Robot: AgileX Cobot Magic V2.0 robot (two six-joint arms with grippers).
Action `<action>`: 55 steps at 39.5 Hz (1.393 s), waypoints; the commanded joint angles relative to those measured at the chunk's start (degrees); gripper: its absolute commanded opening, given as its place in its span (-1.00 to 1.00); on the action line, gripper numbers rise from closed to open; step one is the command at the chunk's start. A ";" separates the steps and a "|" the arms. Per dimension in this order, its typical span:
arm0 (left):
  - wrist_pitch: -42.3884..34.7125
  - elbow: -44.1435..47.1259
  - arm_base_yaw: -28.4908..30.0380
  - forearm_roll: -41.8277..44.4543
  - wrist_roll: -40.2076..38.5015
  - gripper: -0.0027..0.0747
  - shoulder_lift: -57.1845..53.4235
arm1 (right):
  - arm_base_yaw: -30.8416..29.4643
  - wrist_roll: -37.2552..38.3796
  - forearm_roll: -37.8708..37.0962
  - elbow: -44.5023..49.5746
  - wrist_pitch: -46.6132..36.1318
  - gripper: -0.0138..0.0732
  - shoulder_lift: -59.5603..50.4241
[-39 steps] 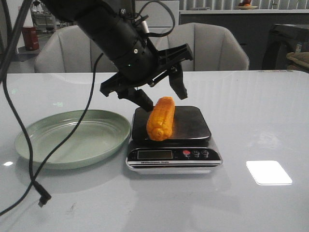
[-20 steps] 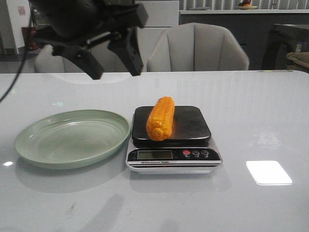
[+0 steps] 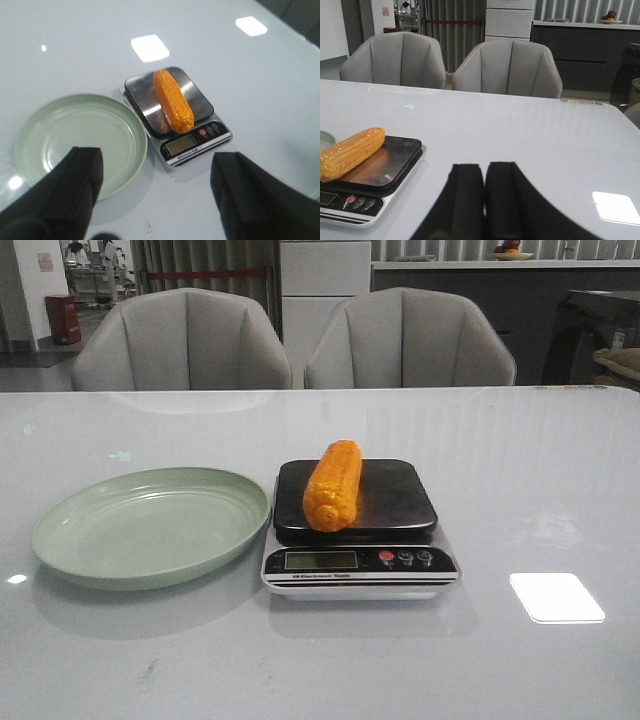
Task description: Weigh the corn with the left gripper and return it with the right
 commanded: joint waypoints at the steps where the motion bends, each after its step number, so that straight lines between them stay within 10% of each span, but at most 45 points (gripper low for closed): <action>1: -4.89 2.00 -0.16 2.69 -0.06 0.35 -10.69 | -0.34 -0.12 -0.68 0.40 -4.43 -0.33 -1.11; 10: -3.16 10.47 -0.16 5.23 -0.06 -0.02 -28.71 | -0.34 -0.12 -0.68 0.40 -4.92 -0.33 -1.11; 17: 0.22 11.62 -0.16 5.02 -0.06 -0.67 -31.96 | -0.34 -0.12 -0.68 0.40 -7.98 -0.33 -1.11; 24: 0.22 12.01 -0.16 7.55 -0.06 -0.64 -32.19 | -0.34 0.70 -0.50 0.05 -15.18 -0.33 -1.11; 55: -0.01 14.87 -0.16 7.99 -0.06 -0.64 -32.19 | 0.74 3.91 2.49 -21.83 5.53 -0.33 22.67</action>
